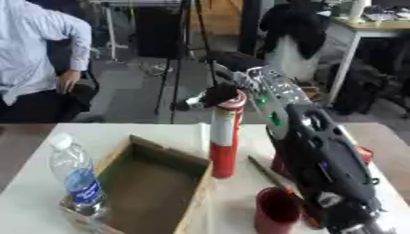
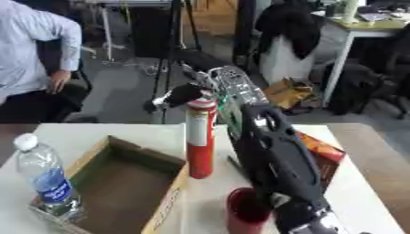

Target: Pick up objects on the table and place them in the box.

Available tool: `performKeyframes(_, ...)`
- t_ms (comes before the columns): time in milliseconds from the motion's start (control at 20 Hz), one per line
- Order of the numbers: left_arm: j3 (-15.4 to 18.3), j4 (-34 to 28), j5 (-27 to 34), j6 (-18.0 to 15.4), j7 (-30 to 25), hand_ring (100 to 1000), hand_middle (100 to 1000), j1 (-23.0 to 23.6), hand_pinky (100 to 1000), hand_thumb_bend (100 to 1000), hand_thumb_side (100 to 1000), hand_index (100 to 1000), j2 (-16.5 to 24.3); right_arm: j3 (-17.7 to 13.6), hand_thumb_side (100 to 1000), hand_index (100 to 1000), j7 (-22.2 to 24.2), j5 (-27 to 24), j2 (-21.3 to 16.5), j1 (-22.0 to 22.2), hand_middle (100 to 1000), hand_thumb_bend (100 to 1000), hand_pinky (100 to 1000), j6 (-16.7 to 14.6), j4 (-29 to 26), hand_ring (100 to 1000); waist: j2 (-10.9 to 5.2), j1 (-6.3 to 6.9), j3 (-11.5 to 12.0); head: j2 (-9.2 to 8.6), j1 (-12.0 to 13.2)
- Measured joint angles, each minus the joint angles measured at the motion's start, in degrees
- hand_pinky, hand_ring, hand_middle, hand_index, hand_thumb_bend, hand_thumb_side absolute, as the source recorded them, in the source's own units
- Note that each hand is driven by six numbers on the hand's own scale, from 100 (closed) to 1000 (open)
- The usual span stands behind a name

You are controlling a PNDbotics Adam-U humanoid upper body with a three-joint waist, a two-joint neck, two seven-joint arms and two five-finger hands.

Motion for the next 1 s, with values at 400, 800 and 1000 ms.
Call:
performKeyframes(400,-0.16,0.0,0.08,0.15,-0.65,730,729,0.0,782,100,1000,704,-0.01,-0.51,879,1000,-4.14,4.64,-0.09,0.06,1000,831,1000,4.16,1.2,1000,0.49,0.24,0.25,-0.3,-0.01)
performKeyframes(800,-0.31,0.0,0.41,0.24,-1.34,731,730,0.0,782,100,1000,704,-0.03,-0.74,916,1000,-7.04,10.48,-1.21,0.26,1000,824,1000,6.64,2.13,1000,0.78,0.44,-0.12,-0.43,0.04)
performKeyframes(1000,-0.51,0.0,0.52,0.25,-1.72,731,731,0.0,783,100,1000,705,-0.05,-1.48,882,1000,-7.1,11.47,-1.62,0.7,1000,849,1000,7.15,2.8,1000,0.84,0.55,-0.17,-0.44,0.08)
